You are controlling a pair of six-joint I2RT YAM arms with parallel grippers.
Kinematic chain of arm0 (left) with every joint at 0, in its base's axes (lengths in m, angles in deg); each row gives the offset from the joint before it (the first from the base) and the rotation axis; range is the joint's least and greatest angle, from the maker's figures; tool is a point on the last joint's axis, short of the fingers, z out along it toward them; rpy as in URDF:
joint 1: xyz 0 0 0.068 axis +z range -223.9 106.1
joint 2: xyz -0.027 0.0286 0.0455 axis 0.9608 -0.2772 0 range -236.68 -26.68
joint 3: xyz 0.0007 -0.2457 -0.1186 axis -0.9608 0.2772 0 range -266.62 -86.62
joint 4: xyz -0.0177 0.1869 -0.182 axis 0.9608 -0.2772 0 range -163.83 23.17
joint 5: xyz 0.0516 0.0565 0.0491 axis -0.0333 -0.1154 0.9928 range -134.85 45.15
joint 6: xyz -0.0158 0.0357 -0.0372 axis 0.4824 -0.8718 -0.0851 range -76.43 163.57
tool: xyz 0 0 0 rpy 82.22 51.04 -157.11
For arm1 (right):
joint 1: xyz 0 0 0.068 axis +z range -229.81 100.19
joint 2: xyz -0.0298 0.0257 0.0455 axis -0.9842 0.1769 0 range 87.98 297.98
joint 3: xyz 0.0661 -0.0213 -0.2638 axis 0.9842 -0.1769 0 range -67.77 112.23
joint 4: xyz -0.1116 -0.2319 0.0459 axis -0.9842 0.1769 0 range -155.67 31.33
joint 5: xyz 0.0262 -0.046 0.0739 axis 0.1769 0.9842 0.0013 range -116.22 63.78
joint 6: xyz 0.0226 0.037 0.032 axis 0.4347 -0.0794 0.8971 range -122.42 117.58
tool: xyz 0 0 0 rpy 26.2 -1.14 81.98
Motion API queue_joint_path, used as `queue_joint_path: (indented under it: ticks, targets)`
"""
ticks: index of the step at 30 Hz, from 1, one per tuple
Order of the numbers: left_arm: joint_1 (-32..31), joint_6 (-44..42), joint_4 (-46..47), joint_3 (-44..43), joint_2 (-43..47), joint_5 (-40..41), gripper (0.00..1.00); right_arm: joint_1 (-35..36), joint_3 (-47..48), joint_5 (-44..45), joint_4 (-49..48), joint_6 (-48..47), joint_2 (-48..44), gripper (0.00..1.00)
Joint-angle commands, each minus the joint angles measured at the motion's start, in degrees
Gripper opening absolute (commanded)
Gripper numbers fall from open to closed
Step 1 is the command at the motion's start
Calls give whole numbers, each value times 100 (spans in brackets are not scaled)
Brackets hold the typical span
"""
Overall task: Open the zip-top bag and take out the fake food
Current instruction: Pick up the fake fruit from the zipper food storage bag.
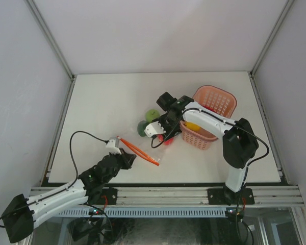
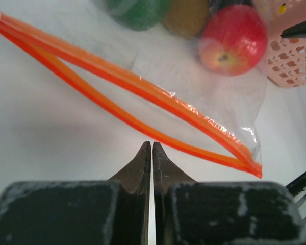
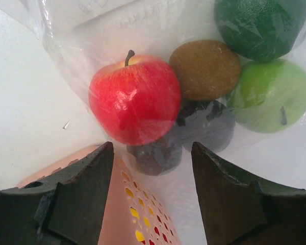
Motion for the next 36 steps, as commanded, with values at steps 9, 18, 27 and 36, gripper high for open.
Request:
queue_joint_path:
  ticks: [9, 18, 27, 36]
  targets:
    - [454, -252, 1347, -439, -814, -176, 5, 73, 143, 269, -16, -179, 279, 57]
    - [553, -217, 2108, -451, -1457, -396, 5, 87, 113, 418, -2, -181, 339, 53]
    - [574, -152, 2477, -392, -1780, -487, 6, 375, -121, 529, -20, -40, -123, 67]
    - [686, -64, 2815, -214, -1918, -570, 6, 726, 149, 819, 80, 276, -62, 68]
